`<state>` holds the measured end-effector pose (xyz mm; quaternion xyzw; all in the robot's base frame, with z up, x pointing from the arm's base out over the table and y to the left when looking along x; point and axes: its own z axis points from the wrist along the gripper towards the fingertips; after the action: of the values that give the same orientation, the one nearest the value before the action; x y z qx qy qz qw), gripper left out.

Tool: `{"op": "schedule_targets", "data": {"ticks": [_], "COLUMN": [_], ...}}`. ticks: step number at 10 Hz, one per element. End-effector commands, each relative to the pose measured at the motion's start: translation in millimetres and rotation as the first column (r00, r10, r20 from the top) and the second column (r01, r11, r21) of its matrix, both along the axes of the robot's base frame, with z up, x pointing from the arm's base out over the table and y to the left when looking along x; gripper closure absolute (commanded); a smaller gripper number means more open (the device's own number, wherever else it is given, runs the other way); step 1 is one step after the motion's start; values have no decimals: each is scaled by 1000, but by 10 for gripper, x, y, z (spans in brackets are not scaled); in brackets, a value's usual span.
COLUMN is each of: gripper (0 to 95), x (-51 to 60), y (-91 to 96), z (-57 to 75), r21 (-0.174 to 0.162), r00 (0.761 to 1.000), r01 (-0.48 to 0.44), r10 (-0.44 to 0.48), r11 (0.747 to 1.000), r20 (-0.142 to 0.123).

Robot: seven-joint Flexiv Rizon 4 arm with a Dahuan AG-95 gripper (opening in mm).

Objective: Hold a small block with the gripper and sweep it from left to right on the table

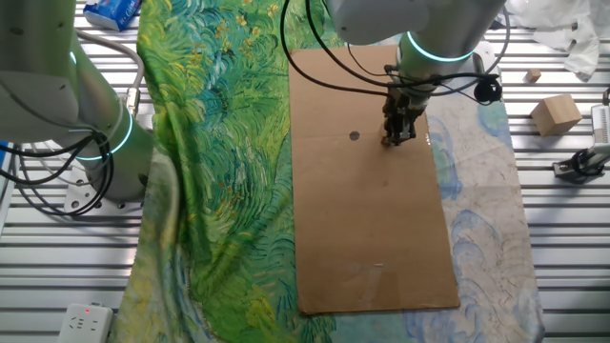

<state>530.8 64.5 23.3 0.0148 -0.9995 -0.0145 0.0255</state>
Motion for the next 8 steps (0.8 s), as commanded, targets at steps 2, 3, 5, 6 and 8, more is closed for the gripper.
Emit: {"op": "schedule_targets", "data": {"ticks": [2, 3, 5, 6, 8], "gripper": [950, 950, 950, 950, 950], "x": [-5, -5, -5, -5, -5], "y": [6, 6, 6, 6, 6], "z": [-271, -271, -271, -271, -271], "r21": [0, 1, 4, 16, 16], "r00": [1000, 1000, 1000, 1000, 1000], "r01": [0, 3, 9, 18, 17], "r10": [0, -3, -9, -18, -17], "r11": [1000, 1000, 1000, 1000, 1000], "r20": [1, 0, -11, -9, -8]}}
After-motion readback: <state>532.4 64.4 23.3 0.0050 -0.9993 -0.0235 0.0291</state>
